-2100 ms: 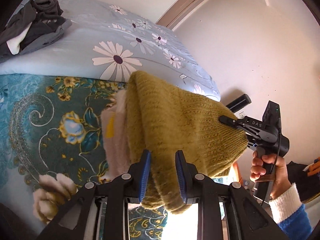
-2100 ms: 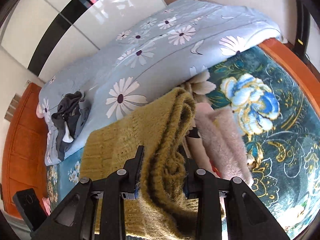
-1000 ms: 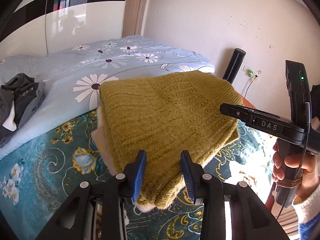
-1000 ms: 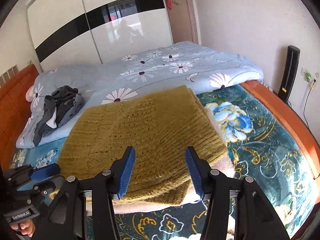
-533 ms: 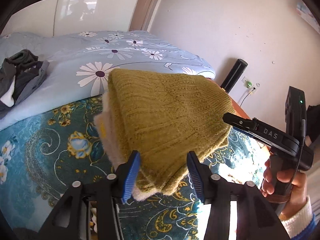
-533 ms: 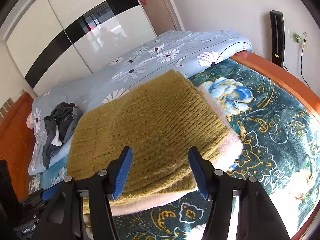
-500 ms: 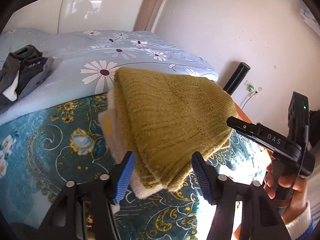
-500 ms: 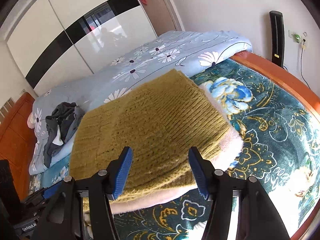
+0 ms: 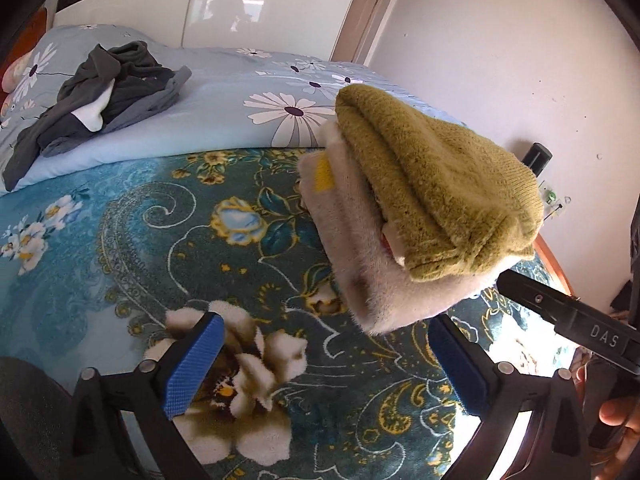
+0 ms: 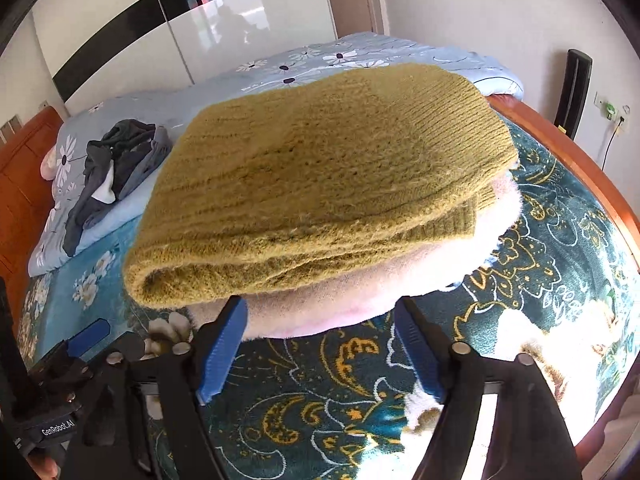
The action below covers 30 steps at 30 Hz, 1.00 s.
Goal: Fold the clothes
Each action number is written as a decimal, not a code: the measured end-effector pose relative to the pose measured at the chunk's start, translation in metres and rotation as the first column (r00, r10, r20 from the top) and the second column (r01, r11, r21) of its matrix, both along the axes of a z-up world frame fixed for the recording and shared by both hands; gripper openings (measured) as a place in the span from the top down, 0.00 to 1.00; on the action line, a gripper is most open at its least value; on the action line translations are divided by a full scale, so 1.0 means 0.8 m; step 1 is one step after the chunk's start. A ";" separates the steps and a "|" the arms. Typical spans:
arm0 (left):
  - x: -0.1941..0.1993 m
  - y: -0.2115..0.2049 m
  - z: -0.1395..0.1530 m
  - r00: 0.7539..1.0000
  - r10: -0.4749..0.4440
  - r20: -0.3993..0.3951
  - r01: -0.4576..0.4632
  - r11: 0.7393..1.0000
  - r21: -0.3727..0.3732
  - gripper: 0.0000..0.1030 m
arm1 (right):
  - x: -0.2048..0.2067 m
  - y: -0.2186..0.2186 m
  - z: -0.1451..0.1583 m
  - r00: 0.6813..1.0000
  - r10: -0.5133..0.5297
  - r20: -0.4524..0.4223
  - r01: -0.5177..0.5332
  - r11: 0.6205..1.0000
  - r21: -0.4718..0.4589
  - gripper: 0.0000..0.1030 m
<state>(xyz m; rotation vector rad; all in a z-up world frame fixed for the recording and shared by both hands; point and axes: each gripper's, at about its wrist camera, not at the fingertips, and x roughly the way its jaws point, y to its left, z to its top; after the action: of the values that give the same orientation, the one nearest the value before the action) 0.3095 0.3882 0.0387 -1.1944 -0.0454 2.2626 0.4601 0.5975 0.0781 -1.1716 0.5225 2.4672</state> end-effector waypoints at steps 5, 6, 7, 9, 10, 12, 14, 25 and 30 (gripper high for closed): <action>0.001 -0.014 -0.028 0.997 -0.010 0.080 0.010 1.000 -0.008 0.00 | 0.008 -0.005 -0.006 0.999 -0.054 -0.007 0.054 0.999 -0.010 0.11; -0.003 -0.018 -0.030 0.996 0.014 0.092 -0.014 1.000 -0.007 0.00 | 0.010 -0.007 -0.007 0.998 -0.062 -0.007 0.062 0.998 0.000 0.06; -0.007 -0.022 -0.032 0.994 0.038 0.104 -0.037 0.999 -0.006 0.00 | 0.011 -0.010 -0.007 0.997 -0.074 -0.008 0.074 0.997 0.011 0.03; -0.015 -0.031 -0.035 0.988 0.081 0.128 -0.082 0.997 0.000 0.00 | 0.015 -0.015 -0.009 0.994 -0.104 -0.012 0.105 0.994 0.039 0.01; -0.018 -0.037 -0.037 0.985 0.098 0.138 -0.101 0.995 0.009 0.00 | 0.017 -0.018 -0.010 0.993 -0.120 -0.015 0.120 0.991 0.053 0.01; -0.023 -0.046 -0.039 0.979 0.128 0.158 -0.133 0.991 0.025 0.00 | 0.020 -0.024 -0.011 0.989 -0.148 -0.019 0.149 0.985 0.082 0.01; -0.026 -0.050 -0.041 0.976 0.142 0.164 -0.149 0.988 0.033 0.00 | 0.015 -0.032 -0.011 0.989 -0.147 -0.015 0.148 0.982 0.113 0.01; -0.018 -0.027 -0.035 0.993 0.101 0.068 -0.098 0.994 -0.049 0.00 | -0.005 -0.065 -0.021 0.996 -0.084 0.033 0.078 0.987 0.141 0.01; -0.016 -0.026 -0.034 0.993 0.109 0.049 -0.105 0.992 -0.076 0.00 | -0.004 -0.065 -0.031 0.994 -0.093 0.058 0.086 0.990 0.111 0.01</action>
<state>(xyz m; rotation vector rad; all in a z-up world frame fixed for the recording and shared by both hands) 0.2965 0.3677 0.0114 -1.3193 -0.0490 2.3429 0.4570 0.5458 0.0532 -1.1532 0.4085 2.3434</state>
